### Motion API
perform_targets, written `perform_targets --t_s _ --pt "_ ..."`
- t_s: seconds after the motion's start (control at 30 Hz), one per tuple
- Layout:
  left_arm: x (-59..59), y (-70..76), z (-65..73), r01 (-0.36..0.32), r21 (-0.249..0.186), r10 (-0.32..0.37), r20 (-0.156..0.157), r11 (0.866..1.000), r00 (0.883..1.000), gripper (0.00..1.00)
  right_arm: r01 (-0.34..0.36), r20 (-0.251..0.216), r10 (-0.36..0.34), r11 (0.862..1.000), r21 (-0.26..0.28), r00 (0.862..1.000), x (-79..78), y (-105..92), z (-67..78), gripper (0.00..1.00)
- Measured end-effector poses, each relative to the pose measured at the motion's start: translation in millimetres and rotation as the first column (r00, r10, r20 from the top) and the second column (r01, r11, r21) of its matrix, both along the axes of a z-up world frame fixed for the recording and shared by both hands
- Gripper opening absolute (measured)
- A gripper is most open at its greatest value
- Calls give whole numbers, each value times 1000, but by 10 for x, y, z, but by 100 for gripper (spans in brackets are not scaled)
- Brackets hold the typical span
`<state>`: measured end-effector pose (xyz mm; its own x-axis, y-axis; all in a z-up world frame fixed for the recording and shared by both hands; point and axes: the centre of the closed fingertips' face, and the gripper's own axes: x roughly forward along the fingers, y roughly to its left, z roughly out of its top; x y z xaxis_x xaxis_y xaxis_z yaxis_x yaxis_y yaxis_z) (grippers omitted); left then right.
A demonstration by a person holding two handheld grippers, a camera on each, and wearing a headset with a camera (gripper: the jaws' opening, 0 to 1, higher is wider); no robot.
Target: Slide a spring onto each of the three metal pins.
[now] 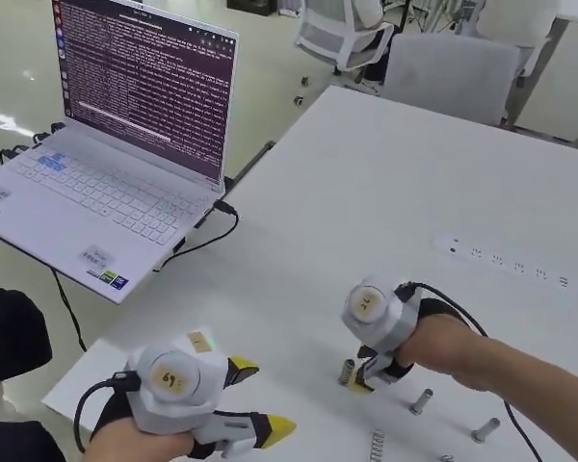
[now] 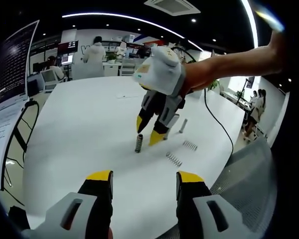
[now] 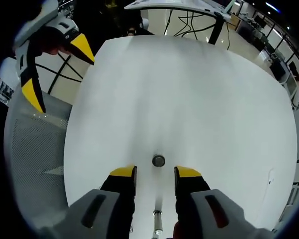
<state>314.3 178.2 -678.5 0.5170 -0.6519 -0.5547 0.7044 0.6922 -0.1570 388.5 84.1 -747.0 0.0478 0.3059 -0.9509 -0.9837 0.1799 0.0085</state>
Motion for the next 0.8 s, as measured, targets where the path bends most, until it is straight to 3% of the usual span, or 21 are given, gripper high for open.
perform_targets --t_s 0.27,0.5,0.63,0.8 --pt "-7 -77 62 16 -13 -16 -2 1000 1000 48 76 18 -77 994 85 997 -41 -94 179 29" --pt "-38 -172 78 43 -10 -43 -4 999 999 49 157 14 -162 972 174 987 -162 -217 245 31" --pt "-53 -220 84 47 -16 -47 -8 999 999 48 213 21 -222 952 219 975 -219 -315 293 31" --pt "-81 -292 85 64 -16 -64 -12 998 998 48 284 21 -304 911 300 953 -249 -394 395 31"
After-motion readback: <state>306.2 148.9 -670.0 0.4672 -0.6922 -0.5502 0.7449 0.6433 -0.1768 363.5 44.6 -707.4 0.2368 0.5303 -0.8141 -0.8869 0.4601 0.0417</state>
